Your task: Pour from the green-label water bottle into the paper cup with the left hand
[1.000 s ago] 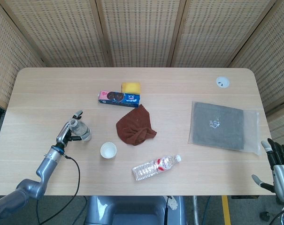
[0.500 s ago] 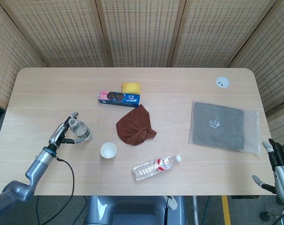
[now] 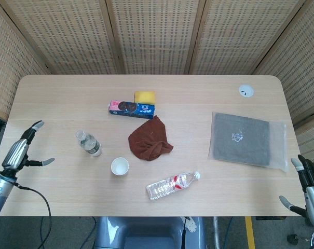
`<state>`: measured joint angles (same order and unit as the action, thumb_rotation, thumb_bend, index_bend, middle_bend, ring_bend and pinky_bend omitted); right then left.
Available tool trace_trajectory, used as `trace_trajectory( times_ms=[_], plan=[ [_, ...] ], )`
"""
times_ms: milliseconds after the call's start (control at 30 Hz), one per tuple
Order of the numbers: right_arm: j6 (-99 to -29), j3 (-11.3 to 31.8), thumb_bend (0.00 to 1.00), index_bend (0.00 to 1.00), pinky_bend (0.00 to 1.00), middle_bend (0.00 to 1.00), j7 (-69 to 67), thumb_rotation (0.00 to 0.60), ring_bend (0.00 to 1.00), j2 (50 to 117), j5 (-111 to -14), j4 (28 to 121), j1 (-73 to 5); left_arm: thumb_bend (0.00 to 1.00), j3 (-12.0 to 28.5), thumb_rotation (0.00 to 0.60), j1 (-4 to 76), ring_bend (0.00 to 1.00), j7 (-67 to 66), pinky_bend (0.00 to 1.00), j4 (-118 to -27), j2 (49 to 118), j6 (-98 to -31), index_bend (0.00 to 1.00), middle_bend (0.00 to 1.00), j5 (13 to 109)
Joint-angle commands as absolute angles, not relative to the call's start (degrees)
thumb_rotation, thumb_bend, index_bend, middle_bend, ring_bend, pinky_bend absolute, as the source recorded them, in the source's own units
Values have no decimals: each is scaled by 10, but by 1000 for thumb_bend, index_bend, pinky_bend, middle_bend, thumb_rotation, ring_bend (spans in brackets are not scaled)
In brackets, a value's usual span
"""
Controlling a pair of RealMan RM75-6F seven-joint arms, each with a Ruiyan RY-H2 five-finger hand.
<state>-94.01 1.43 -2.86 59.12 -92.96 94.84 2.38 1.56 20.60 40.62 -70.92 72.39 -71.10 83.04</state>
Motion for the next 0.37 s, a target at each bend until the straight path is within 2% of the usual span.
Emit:
trace_trajectory(
  times_ms=[33,367],
  plan=[
    [-941,15,0,0,0,0,-32,600,0,590,-928,947,24,2,27,600,140,0,274,0,-809,673,-803,0,0,795],
    [-946,18,0,0,0,0,-44,600,0,587,-922,944,28,32,12,600,99,0,99,0,-930,632,-845,0,0,796]
  ],
)
